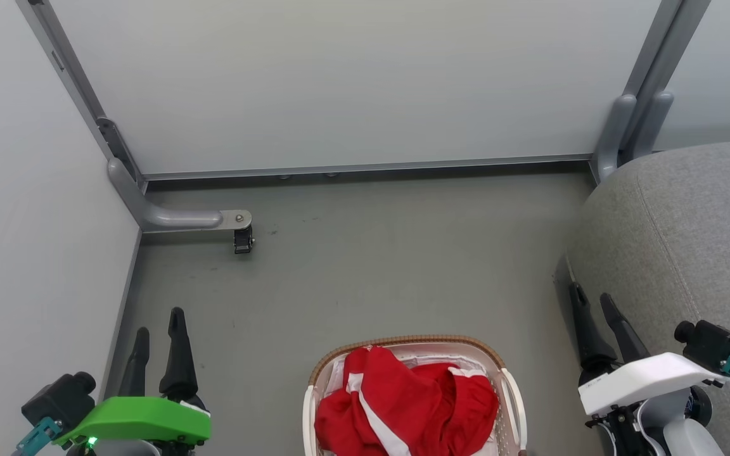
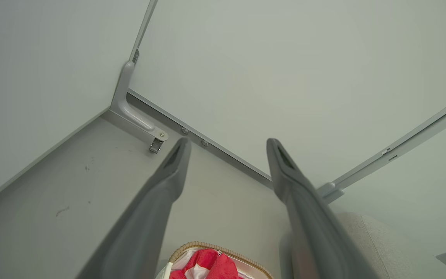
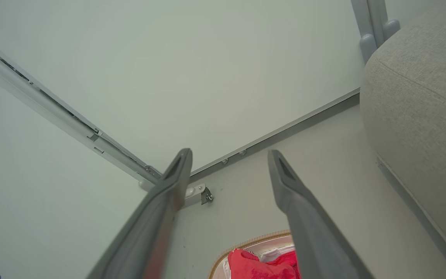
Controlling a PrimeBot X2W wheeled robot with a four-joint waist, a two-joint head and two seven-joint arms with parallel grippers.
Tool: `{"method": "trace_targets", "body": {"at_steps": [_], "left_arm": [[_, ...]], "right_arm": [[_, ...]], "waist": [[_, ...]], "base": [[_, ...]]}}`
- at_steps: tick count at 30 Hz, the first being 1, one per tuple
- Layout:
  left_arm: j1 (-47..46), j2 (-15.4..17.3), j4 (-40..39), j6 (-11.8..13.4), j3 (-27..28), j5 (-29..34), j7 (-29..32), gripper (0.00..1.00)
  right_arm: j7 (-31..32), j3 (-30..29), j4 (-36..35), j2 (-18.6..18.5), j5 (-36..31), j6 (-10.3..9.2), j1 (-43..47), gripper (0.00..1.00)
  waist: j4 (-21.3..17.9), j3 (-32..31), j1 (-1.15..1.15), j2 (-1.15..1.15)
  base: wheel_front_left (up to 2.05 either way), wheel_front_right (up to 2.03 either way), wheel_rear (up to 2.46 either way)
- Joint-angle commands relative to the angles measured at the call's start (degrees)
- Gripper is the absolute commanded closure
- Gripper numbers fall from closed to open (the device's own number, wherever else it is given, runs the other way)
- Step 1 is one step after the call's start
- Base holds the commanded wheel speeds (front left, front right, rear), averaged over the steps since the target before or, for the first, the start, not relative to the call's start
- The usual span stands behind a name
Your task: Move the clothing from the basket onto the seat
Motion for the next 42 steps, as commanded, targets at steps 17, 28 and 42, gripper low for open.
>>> {"method": "trace_targets", "body": {"at_steps": [17, 28, 42], "left_arm": [[1.4, 0.6, 0.0, 0.6, -1.1, 11.0, -3.0, 0.0], [1.7, 0.6, 1.7, 0.8, -1.8, 16.5, -4.5, 0.0], [2.1, 0.7, 3.2, 1.1, -2.7, 22.5, -6.2, 0.0]], "right_arm": [[-3.2, 1.2, -0.3, -0.5, -11.8, 0.03, 0.1, 0.0], [-4.6, 2.0, 0.5, -0.6, -17.7, 0.03, 0.4, 0.0], [-6.3, 2.9, 1.5, -0.6, -24.7, 0.02, 0.2, 0.0]], "waist": [[0.2, 0.2, 0.0, 0.31], [0.4, 0.3, 0.0, 0.35], [0.5, 0.5, 0.0, 0.41]], "base": [[0.0, 0.0, 0.0], [0.0, 0.0, 0.0], [0.0, 0.0, 0.0]]}}
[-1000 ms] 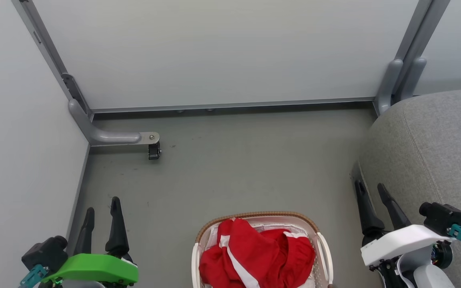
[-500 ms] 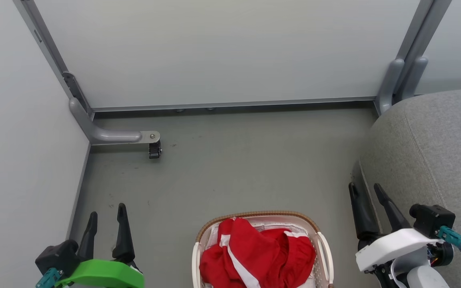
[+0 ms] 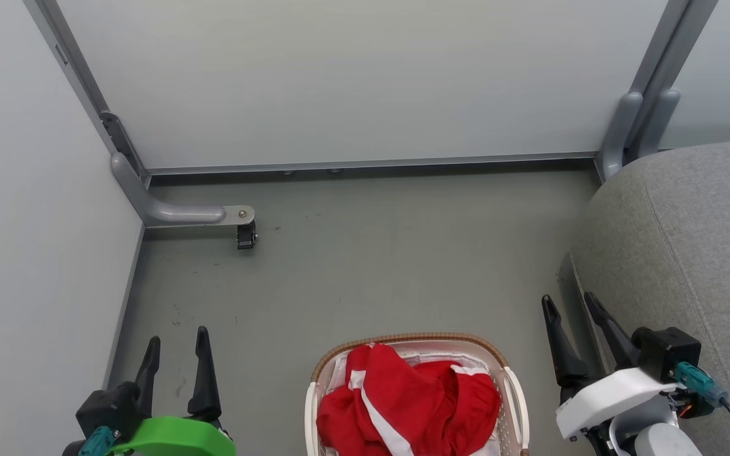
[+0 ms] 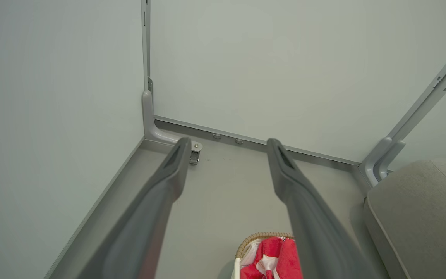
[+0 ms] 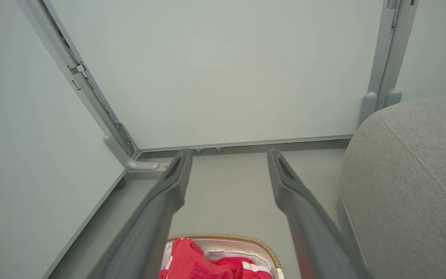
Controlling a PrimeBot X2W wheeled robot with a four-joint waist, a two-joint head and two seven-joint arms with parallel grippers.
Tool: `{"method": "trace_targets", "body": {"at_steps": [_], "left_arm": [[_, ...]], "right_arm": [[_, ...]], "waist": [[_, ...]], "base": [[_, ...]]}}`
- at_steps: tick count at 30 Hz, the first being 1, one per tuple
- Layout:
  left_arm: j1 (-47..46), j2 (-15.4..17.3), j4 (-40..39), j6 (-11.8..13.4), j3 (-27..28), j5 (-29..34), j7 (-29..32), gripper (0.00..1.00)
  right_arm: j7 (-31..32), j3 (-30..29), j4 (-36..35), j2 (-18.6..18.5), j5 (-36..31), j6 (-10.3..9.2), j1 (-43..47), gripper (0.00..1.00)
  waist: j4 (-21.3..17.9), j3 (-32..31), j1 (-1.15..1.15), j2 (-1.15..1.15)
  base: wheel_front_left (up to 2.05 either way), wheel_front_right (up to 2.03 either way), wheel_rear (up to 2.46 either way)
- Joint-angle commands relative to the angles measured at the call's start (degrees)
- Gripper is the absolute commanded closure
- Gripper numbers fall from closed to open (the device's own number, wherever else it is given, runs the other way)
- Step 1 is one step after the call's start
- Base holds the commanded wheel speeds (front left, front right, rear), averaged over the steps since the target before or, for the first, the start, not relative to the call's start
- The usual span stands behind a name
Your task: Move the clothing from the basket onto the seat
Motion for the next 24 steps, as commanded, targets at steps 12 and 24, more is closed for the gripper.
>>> {"method": "trace_targets", "body": {"at_steps": [12, 24], "left_arm": [[0.9, 0.5, 1.3, 0.4, -0.9, 5.6, -1.7, 0.0], [1.3, 0.6, 2.6, 1.2, -1.4, 9.4, -2.9, 0.0]], "right_arm": [[-1.8, 1.1, 0.3, -0.4, -6.3, 0.0, 0.4, 0.0], [-3.0, 1.8, 0.9, -0.5, -11.4, 0.0, 0.5, 0.0]], "waist": [[0.1, 0.1, 0.0, 0.47], [0.2, 0.2, 0.0, 0.52]], "base": [[0.0, 0.0, 0.0], [0.0, 0.0, 0.0]]}}
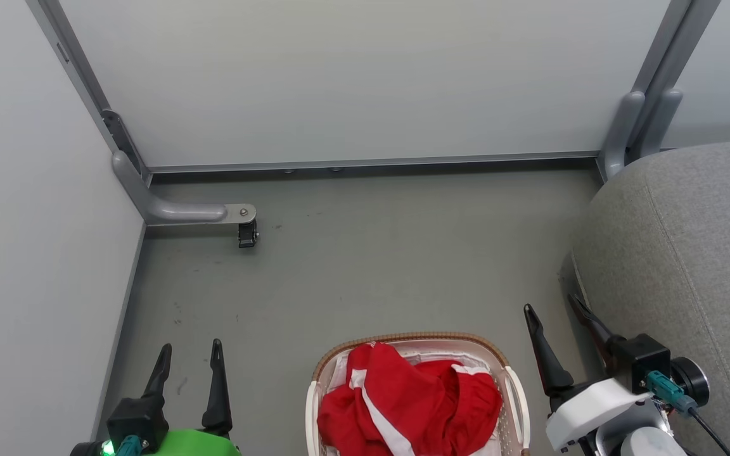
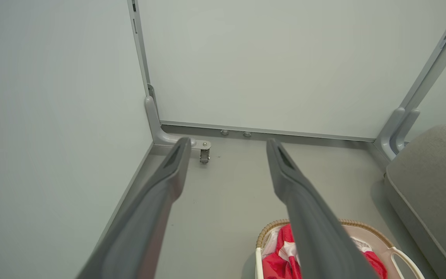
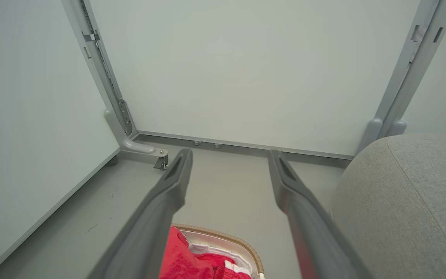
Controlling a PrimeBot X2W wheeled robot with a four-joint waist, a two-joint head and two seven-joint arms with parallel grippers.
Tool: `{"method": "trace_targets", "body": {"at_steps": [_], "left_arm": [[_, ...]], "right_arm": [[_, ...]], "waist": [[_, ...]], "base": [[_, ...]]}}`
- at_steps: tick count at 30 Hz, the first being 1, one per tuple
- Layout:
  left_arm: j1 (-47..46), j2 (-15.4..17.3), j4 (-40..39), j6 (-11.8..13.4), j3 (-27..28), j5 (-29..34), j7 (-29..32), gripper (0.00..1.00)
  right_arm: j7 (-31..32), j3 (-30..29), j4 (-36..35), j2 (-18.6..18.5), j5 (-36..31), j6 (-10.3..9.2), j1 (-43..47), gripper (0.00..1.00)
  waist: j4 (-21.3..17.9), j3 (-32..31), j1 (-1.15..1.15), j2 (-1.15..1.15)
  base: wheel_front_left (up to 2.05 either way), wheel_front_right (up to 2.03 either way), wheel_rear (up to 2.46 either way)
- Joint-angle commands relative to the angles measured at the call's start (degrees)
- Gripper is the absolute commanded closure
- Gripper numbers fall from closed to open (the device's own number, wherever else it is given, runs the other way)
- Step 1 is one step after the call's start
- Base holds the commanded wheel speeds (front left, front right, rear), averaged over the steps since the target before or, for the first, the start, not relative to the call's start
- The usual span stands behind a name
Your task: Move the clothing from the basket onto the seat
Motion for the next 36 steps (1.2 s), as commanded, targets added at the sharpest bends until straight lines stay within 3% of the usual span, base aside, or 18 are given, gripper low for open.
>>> {"method": "trace_targets", "body": {"at_steps": [1, 29, 36], "left_arm": [[0.9, 0.4, 0.1, 0.5, -0.1, 1.2, -0.5, 0.0], [1.0, 0.4, 0.8, 0.1, -0.6, 0.7, -0.5, 0.0], [-2.9, 0.4, 1.2, -1.2, -2.1, 3.4, -0.5, 0.0]], "right_arm": [[-0.6, 0.1, 0.0, -0.4, -1.4, 0.0, 0.6, 0.0], [-0.6, 0.3, 0.0, -0.4, -1.4, 0.0, 1.0, 0.0], [-0.6, -1.1, -1.7, -0.4, -1.9, 0.0, -1.3, 0.0]], "waist": [[0.0, 0.0, 0.0, 0.52], [0.1, 0.0, 0.0, 0.53], [0.3, 3.8, 0.0, 0.53]], "base": [[0.0, 0.0, 0.0], [0.0, 0.0, 0.0], [0.0, 0.0, 0.0]]}}
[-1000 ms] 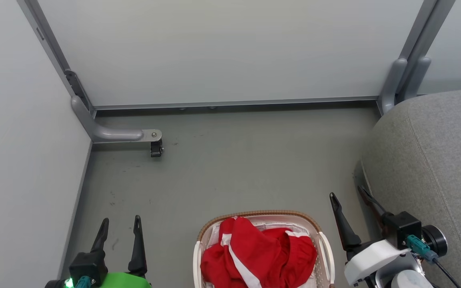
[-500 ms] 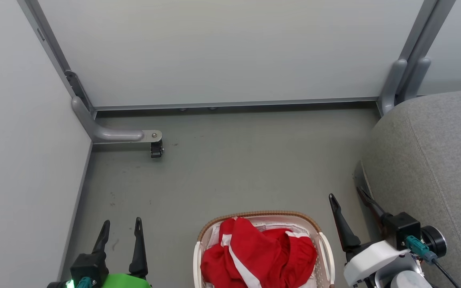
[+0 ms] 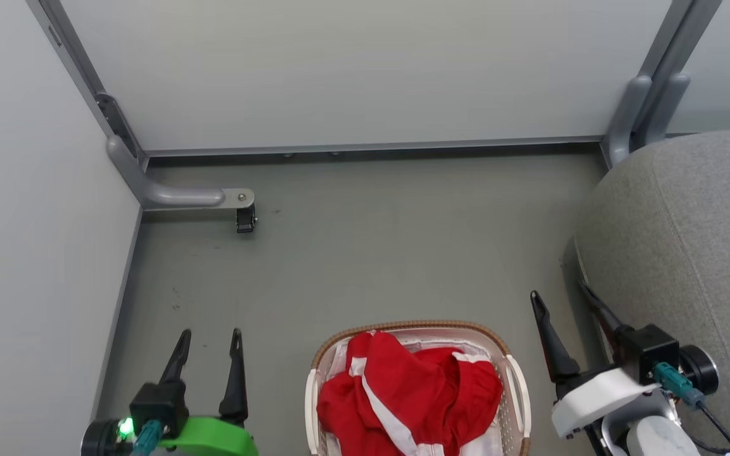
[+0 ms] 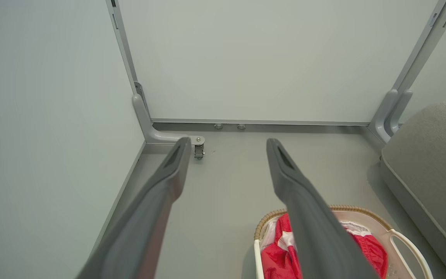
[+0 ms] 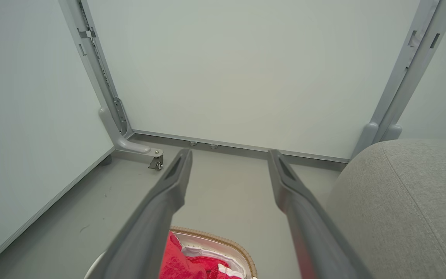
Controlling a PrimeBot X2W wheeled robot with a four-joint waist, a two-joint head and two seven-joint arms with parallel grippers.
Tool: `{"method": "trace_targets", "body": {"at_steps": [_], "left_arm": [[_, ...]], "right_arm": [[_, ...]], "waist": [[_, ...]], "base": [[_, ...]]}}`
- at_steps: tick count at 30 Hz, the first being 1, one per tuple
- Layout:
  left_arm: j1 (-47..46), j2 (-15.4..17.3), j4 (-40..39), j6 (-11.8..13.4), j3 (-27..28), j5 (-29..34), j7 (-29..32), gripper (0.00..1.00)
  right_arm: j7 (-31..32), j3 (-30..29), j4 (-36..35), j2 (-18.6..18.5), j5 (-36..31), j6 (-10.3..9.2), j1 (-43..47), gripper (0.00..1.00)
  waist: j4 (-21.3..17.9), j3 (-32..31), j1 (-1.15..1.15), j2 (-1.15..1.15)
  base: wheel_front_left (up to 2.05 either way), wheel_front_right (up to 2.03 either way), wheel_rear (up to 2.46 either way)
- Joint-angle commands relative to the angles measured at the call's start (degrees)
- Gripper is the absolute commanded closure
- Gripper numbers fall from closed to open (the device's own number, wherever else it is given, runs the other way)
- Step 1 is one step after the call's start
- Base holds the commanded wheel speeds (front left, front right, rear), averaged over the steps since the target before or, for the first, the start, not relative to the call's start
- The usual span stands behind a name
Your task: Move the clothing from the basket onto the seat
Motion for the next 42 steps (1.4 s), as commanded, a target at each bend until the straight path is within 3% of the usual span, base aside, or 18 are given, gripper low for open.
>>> {"method": "trace_targets", "body": {"at_steps": [1, 13, 21, 29, 35, 42], "left_arm": [[-2.5, 0.4, 0.2, -0.6, -0.6, 1.4, -0.1, 0.0], [-21.6, 0.3, 10.5, -3.8, -11.4, 7.4, -0.1, 0.0], [-35.8, 0.4, 23.6, -4.7, -26.0, 10.2, -0.1, 0.0], [-47.5, 0.4, 36.7, -4.7, -41.5, 5.3, 1.4, 0.0], [-52.7, 0.4, 42.6, -4.7, -45.5, 1.3, 3.1, 0.0], [-56.4, 0.4, 46.6, -3.5, -45.8, -0.9, 2.2, 0.0]], "right_arm": [[-0.3, -0.6, -0.5, -0.3, -0.4, -0.01, -1.2, 0.0], [-0.3, -7.7, -4.9, -0.3, -2.3, -0.02, -9.8, 0.0], [-0.3, -11.2, -8.6, -0.3, -1.3, -0.02, -16.0, 0.0], [-0.3, -11.0, -10.5, -0.2, 1.2, -0.02, -19.9, 0.0], [-0.3, -10.3, -11.1, -0.2, 2.6, -0.02, -21.2, 0.0], [-0.3, -10.1, -11.4, -0.2, 3.6, -0.02, -22.1, 0.0]], "waist": [[0.2, 2.7, 0.0, 0.52], [-0.4, 19.9, 0.0, 0.52], [-3.1, 32.0, 0.0, 0.52], [-6.8, 39.8, 0.0, 0.52], [-8.3, 43.3, 0.0, 0.52], [-8.5, 45.6, 0.0, 0.52]], "base": [[0.0, 0.0, 0.0], [0.0, 0.0, 0.0], [0.0, 0.0, 0.0], [0.0, 0.0, 0.0], [0.0, 0.0, 0.0], [0.0, 0.0, 0.0]]}}
